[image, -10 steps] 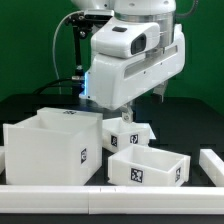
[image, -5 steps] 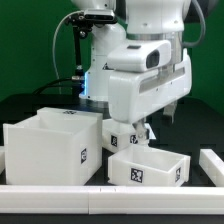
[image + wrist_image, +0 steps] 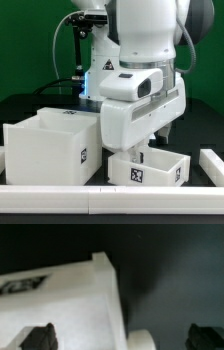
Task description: Assemble drawer
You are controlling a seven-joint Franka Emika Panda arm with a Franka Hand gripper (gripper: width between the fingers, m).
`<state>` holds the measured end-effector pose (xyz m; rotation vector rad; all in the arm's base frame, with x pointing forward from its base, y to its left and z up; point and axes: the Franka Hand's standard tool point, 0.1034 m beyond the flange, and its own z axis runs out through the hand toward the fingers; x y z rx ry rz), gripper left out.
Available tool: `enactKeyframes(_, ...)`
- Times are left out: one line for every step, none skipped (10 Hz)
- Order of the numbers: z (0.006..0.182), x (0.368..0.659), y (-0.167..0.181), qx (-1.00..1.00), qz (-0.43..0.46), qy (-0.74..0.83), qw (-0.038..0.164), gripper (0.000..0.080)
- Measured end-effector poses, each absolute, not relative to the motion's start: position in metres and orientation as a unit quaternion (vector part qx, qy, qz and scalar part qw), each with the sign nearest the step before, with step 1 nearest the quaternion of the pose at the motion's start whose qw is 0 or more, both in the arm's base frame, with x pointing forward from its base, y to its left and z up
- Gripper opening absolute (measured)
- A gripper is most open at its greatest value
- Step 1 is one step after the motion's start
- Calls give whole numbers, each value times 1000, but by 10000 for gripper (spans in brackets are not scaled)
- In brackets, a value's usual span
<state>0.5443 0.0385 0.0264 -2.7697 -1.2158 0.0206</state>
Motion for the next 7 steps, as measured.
enactKeyframes(26, 544, 39, -914, 7, -402, 59, 650)
enactKeyframes(26, 544, 39, -914, 7, -402, 59, 515)
enactKeyframes(26, 544, 39, -914, 7, -402, 59, 376)
enactKeyframes(26, 544, 39, -914, 8, -402, 59, 241)
enactKeyframes(26, 544, 39, -914, 8, -402, 59, 241)
enactKeyframes(27, 544, 40, -914, 9, -402, 58, 71)
enactKeyframes(40, 547, 45, -912, 11, -405, 55, 38)
